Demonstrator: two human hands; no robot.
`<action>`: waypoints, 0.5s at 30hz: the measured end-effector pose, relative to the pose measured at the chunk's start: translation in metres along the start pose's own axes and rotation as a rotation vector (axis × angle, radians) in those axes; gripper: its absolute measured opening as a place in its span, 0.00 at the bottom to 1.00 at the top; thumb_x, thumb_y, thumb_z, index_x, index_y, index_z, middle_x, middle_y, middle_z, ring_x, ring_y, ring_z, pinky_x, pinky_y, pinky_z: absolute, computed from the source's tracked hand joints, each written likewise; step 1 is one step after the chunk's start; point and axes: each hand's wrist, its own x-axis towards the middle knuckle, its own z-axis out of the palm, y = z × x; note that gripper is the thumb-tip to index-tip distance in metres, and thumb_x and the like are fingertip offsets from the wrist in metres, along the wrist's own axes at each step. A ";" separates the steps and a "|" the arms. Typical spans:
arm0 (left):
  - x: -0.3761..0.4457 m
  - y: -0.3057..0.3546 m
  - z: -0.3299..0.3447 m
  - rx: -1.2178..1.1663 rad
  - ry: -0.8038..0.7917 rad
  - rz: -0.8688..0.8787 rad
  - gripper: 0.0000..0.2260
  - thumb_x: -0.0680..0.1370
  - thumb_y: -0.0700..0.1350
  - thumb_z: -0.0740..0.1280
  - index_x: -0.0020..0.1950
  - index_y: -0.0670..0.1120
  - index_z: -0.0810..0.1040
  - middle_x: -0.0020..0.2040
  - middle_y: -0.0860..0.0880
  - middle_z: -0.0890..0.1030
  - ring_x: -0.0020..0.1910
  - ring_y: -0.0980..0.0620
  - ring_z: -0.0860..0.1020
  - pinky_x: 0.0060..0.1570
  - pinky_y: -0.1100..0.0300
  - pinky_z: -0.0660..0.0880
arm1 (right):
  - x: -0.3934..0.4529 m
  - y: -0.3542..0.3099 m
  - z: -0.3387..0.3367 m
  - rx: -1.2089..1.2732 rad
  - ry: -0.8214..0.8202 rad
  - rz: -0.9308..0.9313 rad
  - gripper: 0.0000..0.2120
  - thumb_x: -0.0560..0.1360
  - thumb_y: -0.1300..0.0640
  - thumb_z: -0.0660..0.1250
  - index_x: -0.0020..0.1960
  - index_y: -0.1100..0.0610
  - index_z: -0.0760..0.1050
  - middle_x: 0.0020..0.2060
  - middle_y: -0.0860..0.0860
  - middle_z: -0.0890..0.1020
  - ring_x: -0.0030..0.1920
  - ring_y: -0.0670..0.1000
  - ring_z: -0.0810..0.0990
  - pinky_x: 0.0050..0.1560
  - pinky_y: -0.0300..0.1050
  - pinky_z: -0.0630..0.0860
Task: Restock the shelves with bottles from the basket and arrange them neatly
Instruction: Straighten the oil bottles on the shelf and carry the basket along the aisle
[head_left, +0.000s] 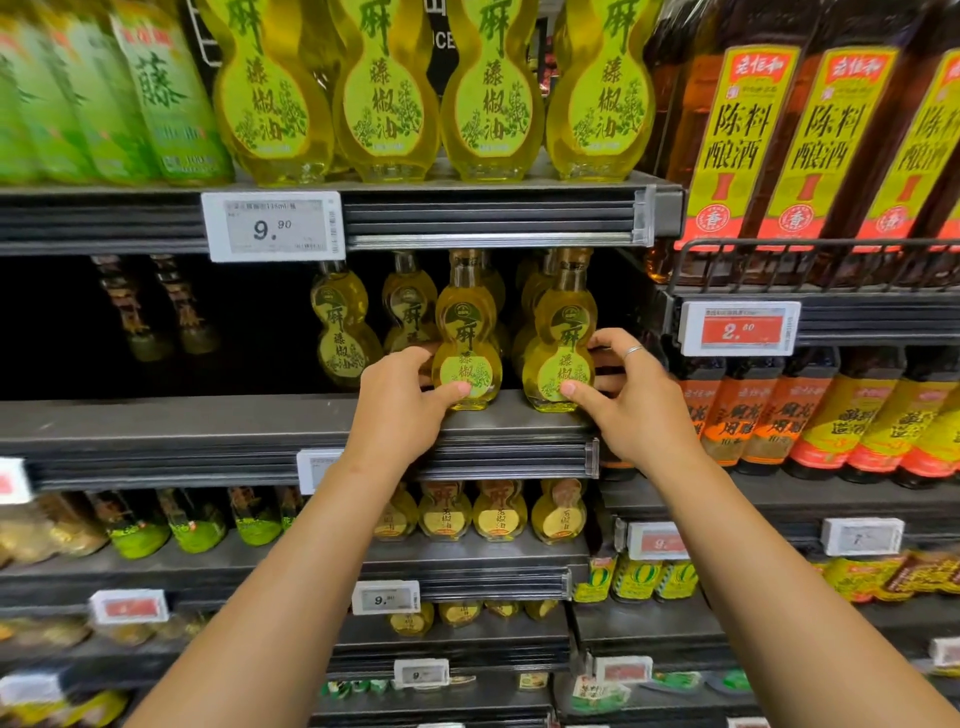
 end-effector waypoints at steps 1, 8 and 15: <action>0.001 0.000 0.000 -0.005 0.008 -0.006 0.15 0.73 0.52 0.77 0.55 0.48 0.82 0.41 0.63 0.75 0.40 0.67 0.73 0.40 0.71 0.69 | 0.000 0.000 0.001 0.000 0.005 0.000 0.22 0.74 0.47 0.76 0.61 0.37 0.69 0.51 0.35 0.79 0.48 0.37 0.82 0.43 0.36 0.75; 0.003 0.001 0.004 -0.024 -0.026 -0.019 0.17 0.73 0.53 0.78 0.56 0.46 0.83 0.49 0.53 0.83 0.45 0.60 0.79 0.42 0.72 0.69 | 0.002 -0.003 0.009 -0.016 0.029 0.001 0.21 0.75 0.48 0.75 0.64 0.42 0.71 0.52 0.37 0.79 0.48 0.39 0.82 0.45 0.41 0.78; 0.001 0.004 0.007 -0.035 -0.023 -0.008 0.18 0.72 0.53 0.78 0.58 0.47 0.84 0.45 0.56 0.81 0.43 0.66 0.76 0.40 0.76 0.66 | 0.002 -0.004 0.013 -0.050 0.047 -0.001 0.25 0.76 0.49 0.75 0.69 0.46 0.70 0.58 0.45 0.80 0.50 0.43 0.82 0.50 0.44 0.78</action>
